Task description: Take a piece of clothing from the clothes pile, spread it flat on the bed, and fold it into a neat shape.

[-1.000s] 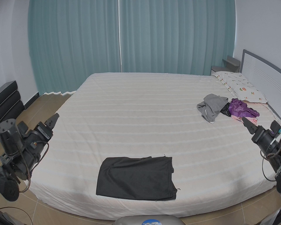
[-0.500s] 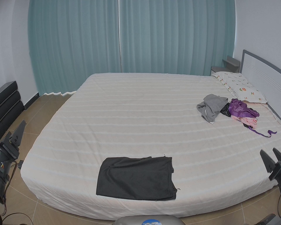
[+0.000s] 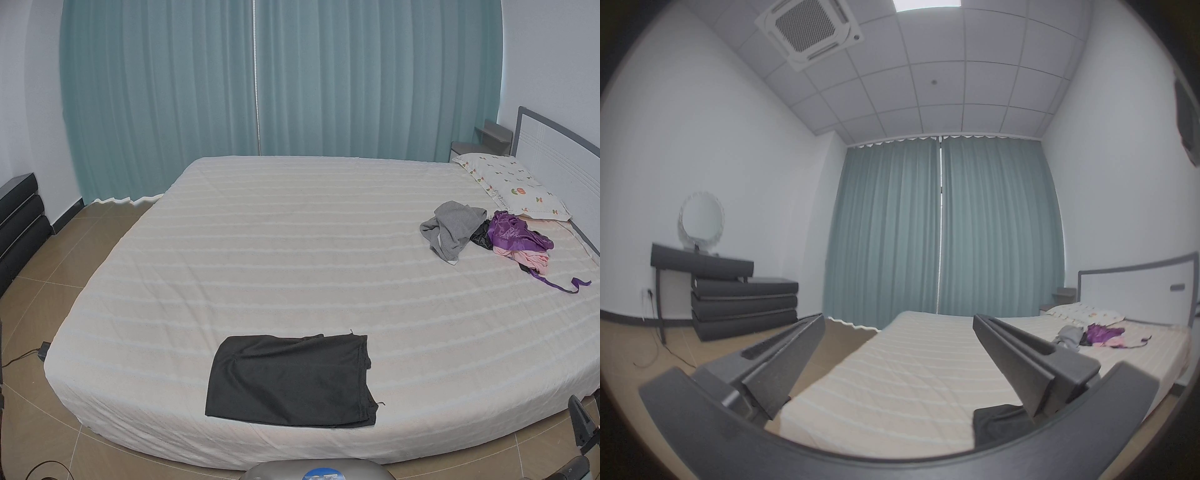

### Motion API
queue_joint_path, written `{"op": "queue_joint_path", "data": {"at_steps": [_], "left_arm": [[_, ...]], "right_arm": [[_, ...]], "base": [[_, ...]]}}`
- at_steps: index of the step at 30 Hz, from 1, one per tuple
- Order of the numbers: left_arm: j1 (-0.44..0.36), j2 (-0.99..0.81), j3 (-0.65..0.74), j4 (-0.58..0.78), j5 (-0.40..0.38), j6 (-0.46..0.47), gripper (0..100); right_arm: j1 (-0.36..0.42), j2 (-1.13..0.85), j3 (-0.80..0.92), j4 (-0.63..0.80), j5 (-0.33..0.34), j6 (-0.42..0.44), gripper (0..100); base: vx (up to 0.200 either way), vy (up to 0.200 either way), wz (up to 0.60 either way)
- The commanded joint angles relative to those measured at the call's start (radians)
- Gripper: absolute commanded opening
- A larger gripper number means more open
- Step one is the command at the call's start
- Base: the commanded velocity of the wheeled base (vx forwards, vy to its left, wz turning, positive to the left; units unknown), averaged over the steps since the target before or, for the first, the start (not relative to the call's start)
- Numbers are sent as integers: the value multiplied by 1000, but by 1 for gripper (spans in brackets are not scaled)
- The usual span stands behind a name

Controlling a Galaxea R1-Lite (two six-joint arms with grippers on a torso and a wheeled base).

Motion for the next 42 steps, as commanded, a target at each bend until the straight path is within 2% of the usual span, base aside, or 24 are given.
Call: {"op": "queue_joint_path", "data": {"at_steps": [1,6,13,16,17,19,20,24,26,27,28,31,35,38,42], "left_arm": [[45,-214,2,80,2,86,100],[118,-309,3,149,-7,112,100],[108,-346,74,161,-99,121,100],[108,-346,115,133,-156,116,100],[108,-346,164,98,-202,119,100],[108,-346,183,83,-229,124,100],[108,-346,183,81,-235,118,100],[108,-346,183,92,-238,113,100],[108,-346,183,161,-264,107,100],[108,-346,183,161,-264,107,100],[108,-346,183,224,-287,84,100],[108,-346,183,307,-295,38,100],[108,-346,183,399,-318,26,100],[108,-346,183,409,-344,30,100],[108,-346,183,408,-343,26,100]], "right_arm": [[4,-171,-71,27,-16,-70,100],[8,-185,-68,21,-129,-104,100],[11,-185,24,-28,-123,-96,100],[11,-185,84,-134,-86,-96,100],[11,-185,152,-239,-36,-96,100],[11,-185,228,-364,7,-107,100],[10,-185,230,-382,13,-105,100],[11,-185,228,-321,6,-104,100],[11,-185,228,-204,-3,-96,100],[11,-185,228,-204,-3,-96,100],[11,-185,225,-193,10,-79,100],[10,-185,225,-193,10,-101,100],[10,-185,224,-187,9,-101,100],[10,-185,219,-177,10,-95,100],[10,-185,216,-161,12,-26,100]], "base": [[0,0,0],[0,0,0],[0,0,0],[0,0,0],[0,0,0],[0,0,0],[0,0,0],[0,0,0],[0,0,0],[0,0,0],[0,0,0],[0,0,0],[0,0,0],[0,0,0],[0,0,0]]}}
